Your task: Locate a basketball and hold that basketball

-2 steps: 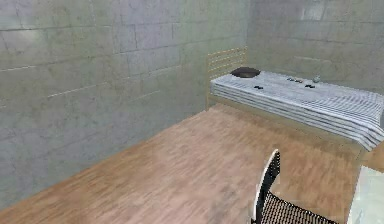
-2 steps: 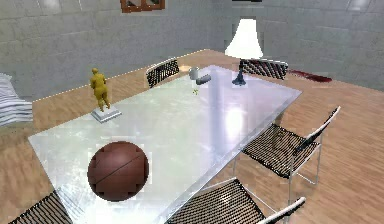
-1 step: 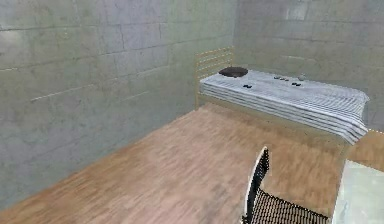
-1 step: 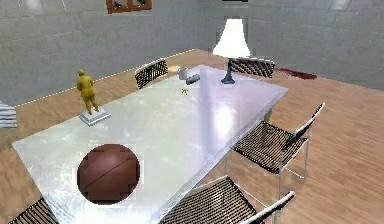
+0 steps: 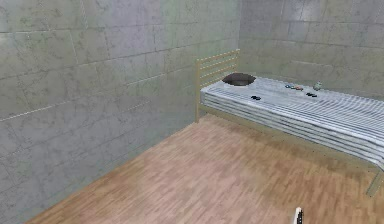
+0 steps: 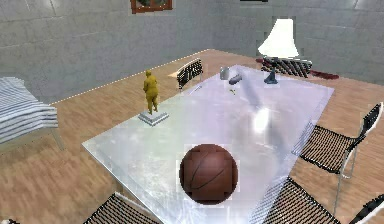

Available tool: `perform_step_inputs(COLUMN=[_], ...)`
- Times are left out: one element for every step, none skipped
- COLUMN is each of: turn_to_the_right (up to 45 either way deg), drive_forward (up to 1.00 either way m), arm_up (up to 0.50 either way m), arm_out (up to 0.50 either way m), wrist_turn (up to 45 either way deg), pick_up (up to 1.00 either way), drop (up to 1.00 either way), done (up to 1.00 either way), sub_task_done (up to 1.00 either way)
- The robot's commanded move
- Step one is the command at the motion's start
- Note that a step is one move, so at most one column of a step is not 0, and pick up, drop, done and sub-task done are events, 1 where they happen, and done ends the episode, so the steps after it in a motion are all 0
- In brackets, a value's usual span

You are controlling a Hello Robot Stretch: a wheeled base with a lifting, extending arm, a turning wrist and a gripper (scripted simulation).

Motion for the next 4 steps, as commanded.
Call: perform_step_inputs(turn_to_the_right=[0.0,0.0,0.0,0.0], drive_forward=[0.00,0.00,0.00,0.00], arm_up=[0.50,0.38,0.00,0.00], arm_out=[0.00,0.00,0.16,0.00], wrist_turn=[0.0,0.0,0.0,45.0], pick_up=[0.00,0.00,0.00,0.00], drop=[0.00,0.00,0.00,0.00], done=[0.00,0.00,0.00,0.00], sub_task_done=[0.00,0.00,0.00,0.00])
